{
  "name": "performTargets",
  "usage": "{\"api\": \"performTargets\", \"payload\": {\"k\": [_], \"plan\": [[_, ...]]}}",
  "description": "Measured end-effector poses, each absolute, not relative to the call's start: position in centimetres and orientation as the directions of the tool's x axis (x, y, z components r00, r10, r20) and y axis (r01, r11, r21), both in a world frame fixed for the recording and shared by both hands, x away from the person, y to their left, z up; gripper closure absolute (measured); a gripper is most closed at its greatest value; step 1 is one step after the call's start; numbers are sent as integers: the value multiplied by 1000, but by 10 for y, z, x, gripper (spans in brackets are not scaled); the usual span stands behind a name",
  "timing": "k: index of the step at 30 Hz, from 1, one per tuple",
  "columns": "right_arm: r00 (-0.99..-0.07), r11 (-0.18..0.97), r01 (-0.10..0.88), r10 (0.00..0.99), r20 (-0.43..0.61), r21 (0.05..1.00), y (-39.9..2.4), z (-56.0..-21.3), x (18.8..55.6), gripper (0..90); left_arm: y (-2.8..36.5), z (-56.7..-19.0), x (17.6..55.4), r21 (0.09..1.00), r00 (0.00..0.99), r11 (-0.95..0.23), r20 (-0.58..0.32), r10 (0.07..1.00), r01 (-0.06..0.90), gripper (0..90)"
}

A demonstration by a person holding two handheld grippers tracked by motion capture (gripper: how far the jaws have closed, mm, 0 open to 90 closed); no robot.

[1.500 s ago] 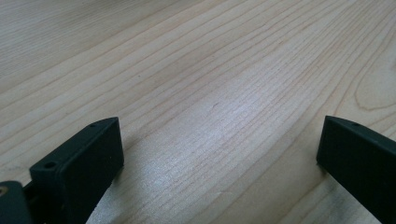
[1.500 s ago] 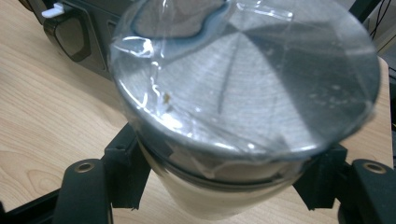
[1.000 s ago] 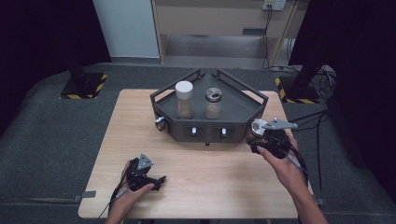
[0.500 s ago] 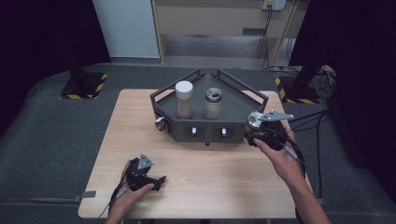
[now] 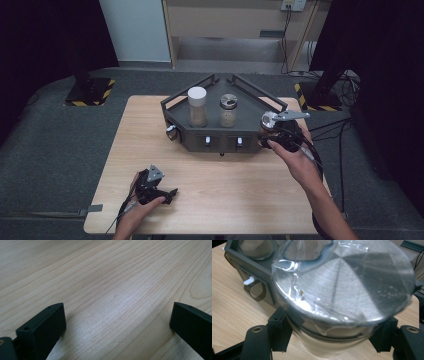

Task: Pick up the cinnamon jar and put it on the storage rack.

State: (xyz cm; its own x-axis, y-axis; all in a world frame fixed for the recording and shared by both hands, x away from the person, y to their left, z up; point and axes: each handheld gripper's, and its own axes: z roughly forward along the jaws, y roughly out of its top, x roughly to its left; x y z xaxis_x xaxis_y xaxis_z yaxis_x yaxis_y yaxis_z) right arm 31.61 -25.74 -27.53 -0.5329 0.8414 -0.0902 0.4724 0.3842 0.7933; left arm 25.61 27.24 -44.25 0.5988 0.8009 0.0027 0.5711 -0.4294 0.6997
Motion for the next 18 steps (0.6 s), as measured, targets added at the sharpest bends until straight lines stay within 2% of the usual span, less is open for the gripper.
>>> {"api": "performTargets", "payload": {"k": [18], "plan": [[-525,378,480,847,-87,792,-250,-270,344,311,272,-443,256,700,599,-430,2,800,571,0]]}}
